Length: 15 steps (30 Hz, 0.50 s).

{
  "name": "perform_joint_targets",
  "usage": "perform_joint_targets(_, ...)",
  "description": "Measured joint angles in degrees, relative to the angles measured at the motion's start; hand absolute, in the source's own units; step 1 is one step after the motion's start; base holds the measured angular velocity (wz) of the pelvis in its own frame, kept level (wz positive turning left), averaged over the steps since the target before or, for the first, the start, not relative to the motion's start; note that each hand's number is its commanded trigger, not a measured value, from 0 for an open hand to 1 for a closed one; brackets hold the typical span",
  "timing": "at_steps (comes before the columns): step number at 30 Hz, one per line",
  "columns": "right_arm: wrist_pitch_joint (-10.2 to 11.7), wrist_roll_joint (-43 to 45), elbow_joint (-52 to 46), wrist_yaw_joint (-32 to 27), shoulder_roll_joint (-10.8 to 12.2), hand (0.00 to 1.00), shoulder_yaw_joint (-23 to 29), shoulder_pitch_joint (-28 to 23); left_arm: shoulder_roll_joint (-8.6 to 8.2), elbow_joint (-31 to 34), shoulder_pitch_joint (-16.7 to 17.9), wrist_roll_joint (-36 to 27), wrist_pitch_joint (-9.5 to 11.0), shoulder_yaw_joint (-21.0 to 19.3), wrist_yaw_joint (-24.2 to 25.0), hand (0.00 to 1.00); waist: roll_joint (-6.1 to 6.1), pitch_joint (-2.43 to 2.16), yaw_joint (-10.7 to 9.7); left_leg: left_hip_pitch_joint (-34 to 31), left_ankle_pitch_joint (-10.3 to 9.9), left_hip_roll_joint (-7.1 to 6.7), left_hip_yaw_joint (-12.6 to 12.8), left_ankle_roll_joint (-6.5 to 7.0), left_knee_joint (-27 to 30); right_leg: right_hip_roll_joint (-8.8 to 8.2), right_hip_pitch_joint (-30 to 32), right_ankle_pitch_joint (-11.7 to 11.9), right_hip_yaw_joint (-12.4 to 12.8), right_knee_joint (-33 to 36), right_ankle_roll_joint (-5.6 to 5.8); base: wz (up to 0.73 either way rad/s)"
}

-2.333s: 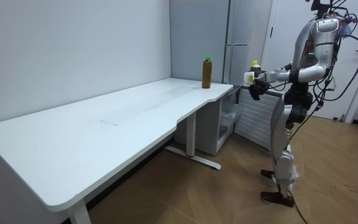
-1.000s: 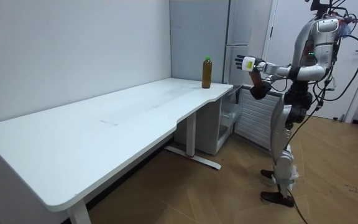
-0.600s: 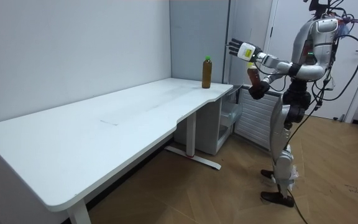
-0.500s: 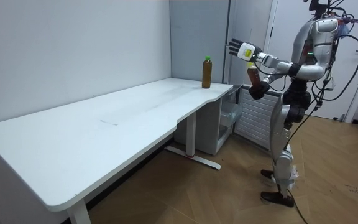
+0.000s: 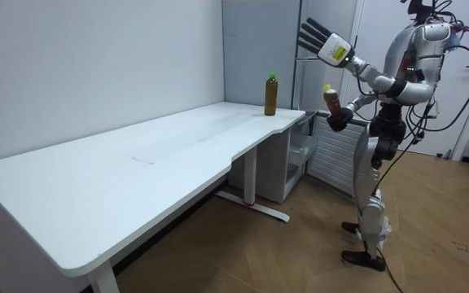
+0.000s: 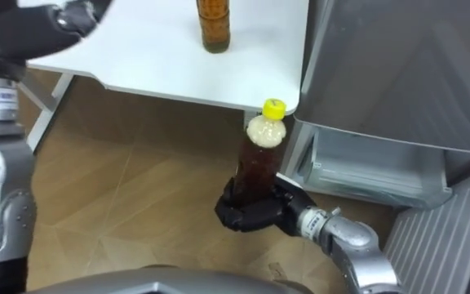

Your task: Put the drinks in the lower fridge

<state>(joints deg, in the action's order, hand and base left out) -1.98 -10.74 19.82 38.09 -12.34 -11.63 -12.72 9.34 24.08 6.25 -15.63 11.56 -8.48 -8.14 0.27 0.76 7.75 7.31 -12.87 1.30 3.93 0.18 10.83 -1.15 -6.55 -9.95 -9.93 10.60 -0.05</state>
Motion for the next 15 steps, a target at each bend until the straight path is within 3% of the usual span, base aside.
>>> perform_joint_targets(4, 0.00, 0.00, -0.11, -1.13, 0.33, 1.00, 0.89, 0.07, 0.27, -3.31, -0.01, 0.35, 0.84, -3.58, -5.09, 0.00, 0.24, 0.14, 0.57, 1.00, 0.00, 0.01, -0.20, 0.00, -0.38, 0.05, -0.76, -0.02, -0.01, -0.08, 0.03, 0.00)
perform_joint_targets(8, -0.01, 0.17, 0.09, -1.74, 0.36, 1.00, 1.68, -0.02, 0.31, -11.08, 0.79, 0.31, 0.91, -6.50, -9.03, 0.00, 0.23, 0.20, 1.15, 1.03, 0.00, -0.03, -0.24, 0.00, -0.54, 0.07, -0.77, -0.03, 0.06, -0.40, 0.04, 0.00)
perform_joint_targets(15, -0.92, 0.31, 0.25, -2.37, 0.54, 1.00, 1.63, -0.06, 0.34, -22.51, 1.15, -0.24, -0.88, -6.64, -11.73, 0.00, -0.55, -0.31, 2.14, 0.48, 0.00, -0.07, -0.10, 0.00, -0.50, 0.08, -0.56, -0.02, 0.31, -0.93, 0.03, 0.00)
